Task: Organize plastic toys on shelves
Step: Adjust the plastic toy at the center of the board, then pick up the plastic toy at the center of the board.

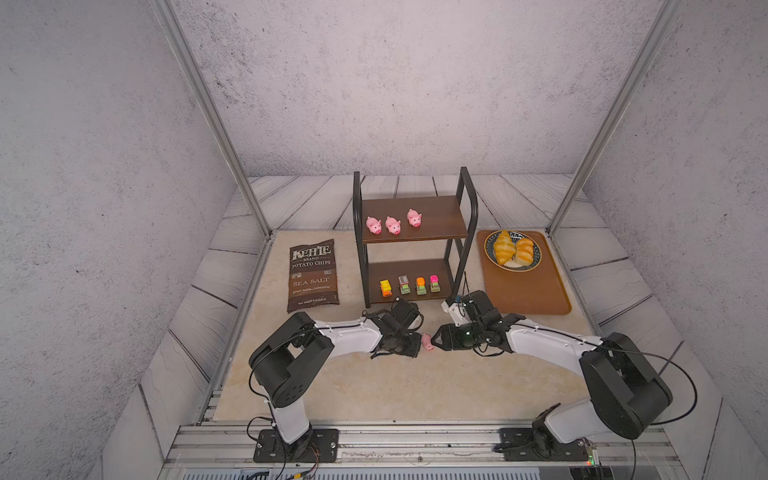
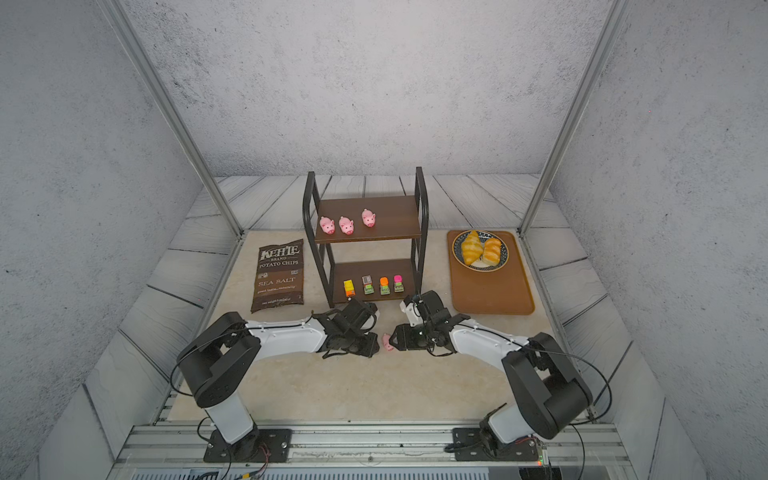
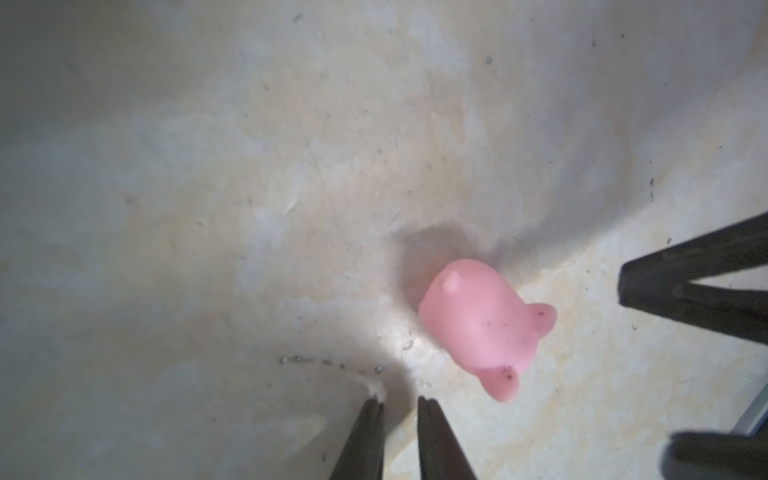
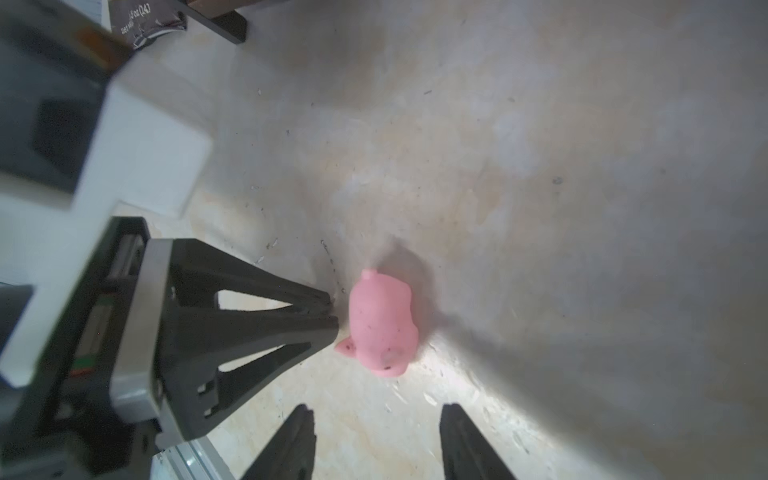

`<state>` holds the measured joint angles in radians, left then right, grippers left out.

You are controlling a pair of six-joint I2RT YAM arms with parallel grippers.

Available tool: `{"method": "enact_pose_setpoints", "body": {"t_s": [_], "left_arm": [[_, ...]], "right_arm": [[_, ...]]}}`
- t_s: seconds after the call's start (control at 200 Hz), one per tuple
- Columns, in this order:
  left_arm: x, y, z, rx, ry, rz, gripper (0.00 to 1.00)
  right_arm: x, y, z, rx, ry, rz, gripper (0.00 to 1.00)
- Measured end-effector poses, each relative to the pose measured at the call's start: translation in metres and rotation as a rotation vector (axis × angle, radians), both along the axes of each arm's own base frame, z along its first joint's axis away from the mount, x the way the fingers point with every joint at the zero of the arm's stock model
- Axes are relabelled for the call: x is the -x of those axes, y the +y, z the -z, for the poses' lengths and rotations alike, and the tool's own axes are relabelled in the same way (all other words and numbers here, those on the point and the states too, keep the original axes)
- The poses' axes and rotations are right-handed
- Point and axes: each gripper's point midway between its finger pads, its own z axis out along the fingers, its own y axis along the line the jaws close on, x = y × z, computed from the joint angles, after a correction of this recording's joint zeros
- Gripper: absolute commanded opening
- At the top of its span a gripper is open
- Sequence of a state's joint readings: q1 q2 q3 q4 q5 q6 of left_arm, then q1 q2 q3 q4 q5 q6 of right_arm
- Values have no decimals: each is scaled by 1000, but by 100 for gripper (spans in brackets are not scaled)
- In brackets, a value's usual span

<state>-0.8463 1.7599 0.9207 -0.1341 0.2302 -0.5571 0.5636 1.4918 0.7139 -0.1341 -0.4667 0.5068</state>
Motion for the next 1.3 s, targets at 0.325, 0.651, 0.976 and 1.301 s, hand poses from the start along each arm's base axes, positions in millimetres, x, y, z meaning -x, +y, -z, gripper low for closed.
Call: {"method": "enact_pose_setpoints", "body": {"t_s": [0.325,0.651,0.976,1.301], "left_arm": [[-6,-6,0,14,-5,-15,21],[-10,-11,0,27,-9,-24,21],[-12,-13,0,32,-3,-23,21],[-5,-1,-5,17,1,-31,26]], "right_arm": [[-1,6,14,-6,48,-6,44],[-6,13,28,-10,76,-13,34],[-6,18,27,-42,92,-24,21],[-6,16,22,-44,83,-4,0]]}}
